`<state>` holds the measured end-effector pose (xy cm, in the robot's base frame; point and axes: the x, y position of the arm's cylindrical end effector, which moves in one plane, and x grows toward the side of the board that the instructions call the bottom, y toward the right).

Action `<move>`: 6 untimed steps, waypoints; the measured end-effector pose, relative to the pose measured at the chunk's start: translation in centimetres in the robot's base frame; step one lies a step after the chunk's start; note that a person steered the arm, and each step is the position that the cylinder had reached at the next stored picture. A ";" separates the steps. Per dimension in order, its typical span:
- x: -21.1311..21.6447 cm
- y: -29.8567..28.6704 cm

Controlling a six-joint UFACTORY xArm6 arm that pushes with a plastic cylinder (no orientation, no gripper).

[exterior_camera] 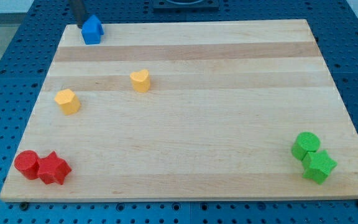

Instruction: Move the blue triangle to the top of the yellow heart

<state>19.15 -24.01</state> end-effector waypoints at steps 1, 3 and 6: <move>0.0 4.5; 1.7 12.0; 9.2 11.8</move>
